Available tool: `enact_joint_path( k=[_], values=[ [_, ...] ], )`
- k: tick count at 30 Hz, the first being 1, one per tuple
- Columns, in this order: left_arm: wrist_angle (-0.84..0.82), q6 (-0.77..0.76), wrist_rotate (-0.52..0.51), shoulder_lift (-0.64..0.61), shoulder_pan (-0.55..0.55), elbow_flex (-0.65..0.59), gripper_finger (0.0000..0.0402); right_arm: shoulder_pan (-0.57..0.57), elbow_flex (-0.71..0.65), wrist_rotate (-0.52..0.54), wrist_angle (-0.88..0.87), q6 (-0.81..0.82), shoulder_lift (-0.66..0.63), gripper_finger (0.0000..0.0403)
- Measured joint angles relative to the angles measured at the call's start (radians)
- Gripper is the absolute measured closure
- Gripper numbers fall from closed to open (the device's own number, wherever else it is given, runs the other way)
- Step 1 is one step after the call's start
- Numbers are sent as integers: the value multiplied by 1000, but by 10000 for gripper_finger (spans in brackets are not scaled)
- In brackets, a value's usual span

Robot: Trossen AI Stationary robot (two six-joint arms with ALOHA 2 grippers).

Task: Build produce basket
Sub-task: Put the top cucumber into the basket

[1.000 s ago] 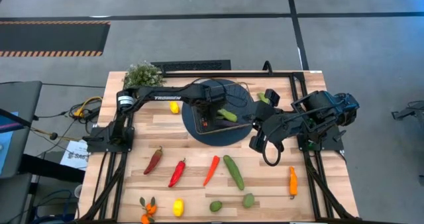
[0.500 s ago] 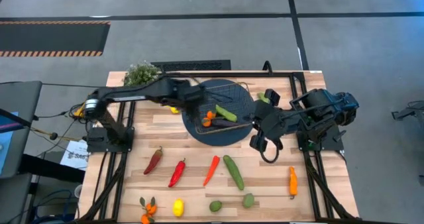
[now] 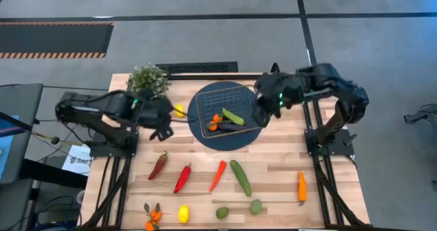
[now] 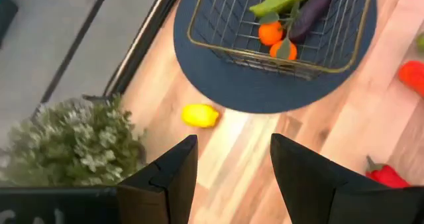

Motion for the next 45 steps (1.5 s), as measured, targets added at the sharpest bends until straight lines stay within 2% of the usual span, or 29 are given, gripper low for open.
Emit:
enact_joint_path(
  k=[2, 7, 11, 15, 21, 26, 30, 38, 45],
  values=[
    [1, -57, -12, -49, -41, -65, 225, -36, -8, -40, -3, 32, -25, 390],
    [-1, -192, -6, -174, -135, -246, 225, -97, -22, -40, 0, 114, -114, 396],
    [3, -293, 8, -272, -186, -372, 225, -129, -101, 31, 0, 183, -203, 399],
    [38, -333, 10, -350, -211, -449, 225, -162, -249, 89, -1, 284, -295, 399],
    [76, -318, -19, -415, -217, -464, 225, -206, -536, 93, -2, 409, -378, 400],
    [104, -332, -81, -444, -217, -464, 225, -254, -774, 92, -3, 380, -402, 400],
    [107, -401, -142, -445, -217, -463, 225, -317, -922, 51, -3, 350, -433, 381],
    [107, -530, -220, -444, -216, -463, 225, -382, -1106, 64, 72, 255, -502, 342],
    [107, -570, -231, -444, -216, -463, 225, -471, -1180, 66, 170, 83, -472, 301]
  ],
)
